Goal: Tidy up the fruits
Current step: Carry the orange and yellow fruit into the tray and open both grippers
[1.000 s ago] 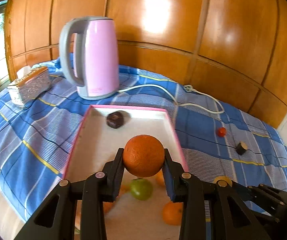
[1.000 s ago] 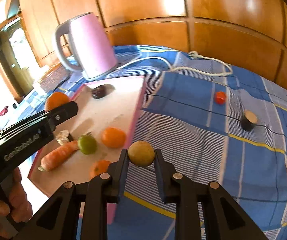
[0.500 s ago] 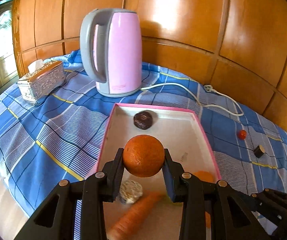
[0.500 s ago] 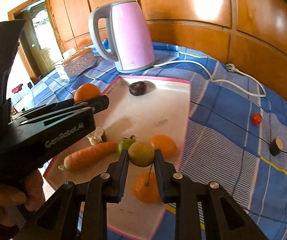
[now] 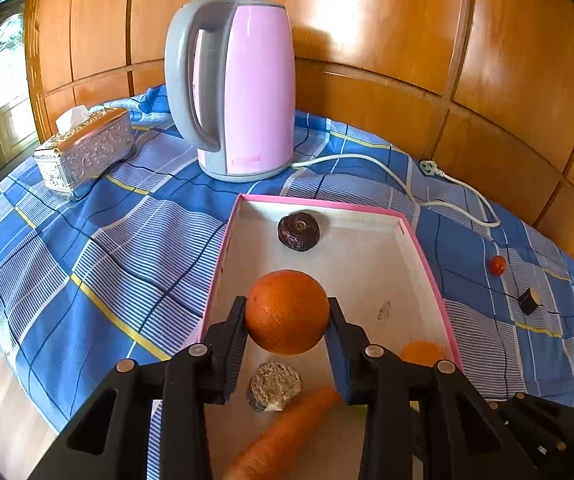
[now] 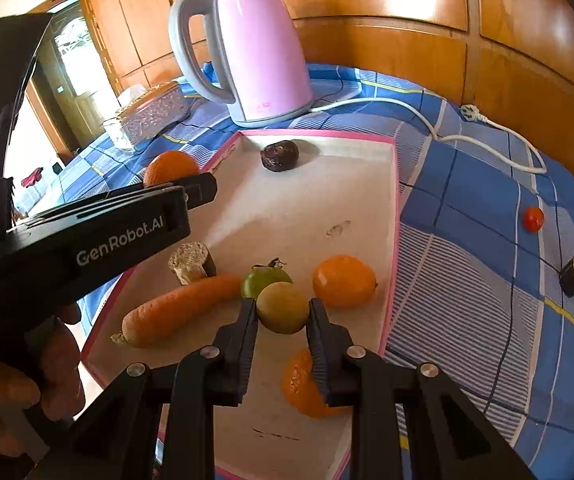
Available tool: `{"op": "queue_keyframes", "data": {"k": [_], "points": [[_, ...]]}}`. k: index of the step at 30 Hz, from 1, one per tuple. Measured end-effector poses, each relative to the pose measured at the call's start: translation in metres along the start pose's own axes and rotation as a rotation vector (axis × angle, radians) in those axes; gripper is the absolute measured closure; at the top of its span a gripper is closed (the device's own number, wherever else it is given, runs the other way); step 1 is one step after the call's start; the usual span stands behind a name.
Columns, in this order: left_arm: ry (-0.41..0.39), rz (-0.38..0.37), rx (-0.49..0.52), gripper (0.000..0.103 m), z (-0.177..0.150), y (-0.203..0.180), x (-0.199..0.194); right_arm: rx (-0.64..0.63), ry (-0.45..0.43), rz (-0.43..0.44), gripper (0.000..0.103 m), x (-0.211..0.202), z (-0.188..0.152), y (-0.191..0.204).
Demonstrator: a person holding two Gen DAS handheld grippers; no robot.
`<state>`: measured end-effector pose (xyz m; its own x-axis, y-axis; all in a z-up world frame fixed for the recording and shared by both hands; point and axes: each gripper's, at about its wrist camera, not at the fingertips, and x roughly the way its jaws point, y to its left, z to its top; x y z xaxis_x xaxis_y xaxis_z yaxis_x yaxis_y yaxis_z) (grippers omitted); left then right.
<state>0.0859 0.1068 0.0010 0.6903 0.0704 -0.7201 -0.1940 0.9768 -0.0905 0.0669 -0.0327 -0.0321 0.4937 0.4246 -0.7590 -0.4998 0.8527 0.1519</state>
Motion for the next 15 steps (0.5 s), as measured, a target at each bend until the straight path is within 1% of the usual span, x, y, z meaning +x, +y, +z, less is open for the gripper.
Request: {"op": "queue_keyframes", "data": {"k": [2, 3, 4, 7, 15], "points": [[-0.005, -0.003, 0.000, 0.061, 0.001, 0.000, -0.001, 0.011, 0.000, -0.002, 0.076, 0.001, 0.000, -0.002], [-0.010, -0.007, -0.004, 0.053, 0.001, 0.000, -0.002, 0.015, 0.000, -0.002, 0.075, 0.001, 0.000, -0.003], [-0.016, -0.011, -0.010, 0.048, 0.002, 0.001, -0.003, 0.018, 0.002, -0.002, 0.071, 0.000, 0.000, -0.003], [-0.030, -0.002, -0.018, 0.048, 0.004, 0.004, -0.007, 0.024, -0.002, 0.002, 0.067, -0.002, -0.001, -0.002], [-0.051, 0.007, -0.037, 0.048, -0.001, 0.005, -0.019, 0.062, -0.024, -0.011, 0.067, -0.011, -0.005, -0.005]]}}
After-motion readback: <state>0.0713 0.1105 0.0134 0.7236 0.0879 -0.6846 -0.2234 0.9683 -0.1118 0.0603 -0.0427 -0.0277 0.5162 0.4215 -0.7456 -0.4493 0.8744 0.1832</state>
